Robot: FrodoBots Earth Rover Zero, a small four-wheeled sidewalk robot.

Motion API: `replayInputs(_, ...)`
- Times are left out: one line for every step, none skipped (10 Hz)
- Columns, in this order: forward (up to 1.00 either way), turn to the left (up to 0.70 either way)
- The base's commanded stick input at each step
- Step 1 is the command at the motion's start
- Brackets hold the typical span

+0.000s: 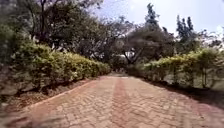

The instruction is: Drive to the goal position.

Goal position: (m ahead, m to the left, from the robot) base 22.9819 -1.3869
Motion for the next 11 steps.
replayInputs(0.7,0.0)
replayInputs(0.7,0.0)
replayInputs(0.7,0.0)
replayInputs(0.7,0.0)
replayInputs(0.7,0.0)
replayInputs(0.7,0.0)
replayInputs(0.7,0.0)
replayInputs(0.7,0.0)
replayInputs(0.7,0.0)
replayInputs(0.7,0.0)
replayInputs(0.7,0.0)
